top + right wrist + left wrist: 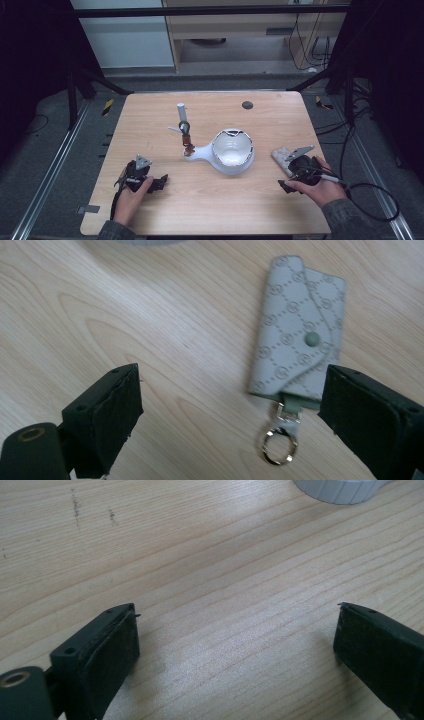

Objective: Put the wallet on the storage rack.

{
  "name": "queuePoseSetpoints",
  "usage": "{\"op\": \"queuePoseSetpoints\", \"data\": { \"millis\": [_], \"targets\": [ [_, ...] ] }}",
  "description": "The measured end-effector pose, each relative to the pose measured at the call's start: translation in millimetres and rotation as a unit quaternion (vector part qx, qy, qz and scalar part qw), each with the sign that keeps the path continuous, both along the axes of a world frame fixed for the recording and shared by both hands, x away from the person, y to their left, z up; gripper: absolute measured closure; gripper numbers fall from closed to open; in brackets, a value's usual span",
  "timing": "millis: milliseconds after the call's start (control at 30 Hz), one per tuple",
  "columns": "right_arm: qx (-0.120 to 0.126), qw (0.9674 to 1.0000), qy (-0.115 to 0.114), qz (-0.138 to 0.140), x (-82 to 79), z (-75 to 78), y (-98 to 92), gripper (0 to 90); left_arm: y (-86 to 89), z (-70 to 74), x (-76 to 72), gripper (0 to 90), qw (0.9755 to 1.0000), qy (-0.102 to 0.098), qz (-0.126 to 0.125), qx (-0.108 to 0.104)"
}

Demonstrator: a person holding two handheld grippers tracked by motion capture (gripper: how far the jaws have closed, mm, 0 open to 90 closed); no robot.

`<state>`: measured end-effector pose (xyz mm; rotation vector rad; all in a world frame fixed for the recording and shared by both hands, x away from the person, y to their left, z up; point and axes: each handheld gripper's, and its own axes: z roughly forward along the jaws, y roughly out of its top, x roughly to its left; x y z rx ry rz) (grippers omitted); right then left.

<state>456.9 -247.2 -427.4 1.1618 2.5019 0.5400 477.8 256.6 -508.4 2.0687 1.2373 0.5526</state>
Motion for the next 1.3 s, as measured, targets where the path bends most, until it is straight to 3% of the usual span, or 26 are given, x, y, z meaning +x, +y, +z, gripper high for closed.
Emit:
{"op": "queuePoseSetpoints", "data": {
  "millis": [200, 533, 767, 1300],
  "targets": [
    [0.001, 0.9997, 0.02, -0.014, 10.8, 5.3, -10.9, 11.0, -0.1, 0.0, 0.6, 1.2, 1.0, 0.002, 0.001, 0.002],
    [-0.008, 0.9962, 0.071, -0.05, 29.8, -4.9, -24.7, 9.4, -1.0, -0.3, 1.3, 0.4, 1.0, 0.002, 0.001, 0.001],
    [-0.013, 0.9939, 0.092, -0.06, 37.3, -12.2, -24.0, 9.7, -1.1, -0.2, 1.1, 0.4, 1.0, 0.002, -0.001, 0.002],
    [-0.014, 0.9918, 0.108, -0.066, 43.6, -21.8, -22.5, 12.0, -3.9, -0.3, 1.9, 0.0, 1.0, 0.003, -0.002, 0.003]
  ]
}}
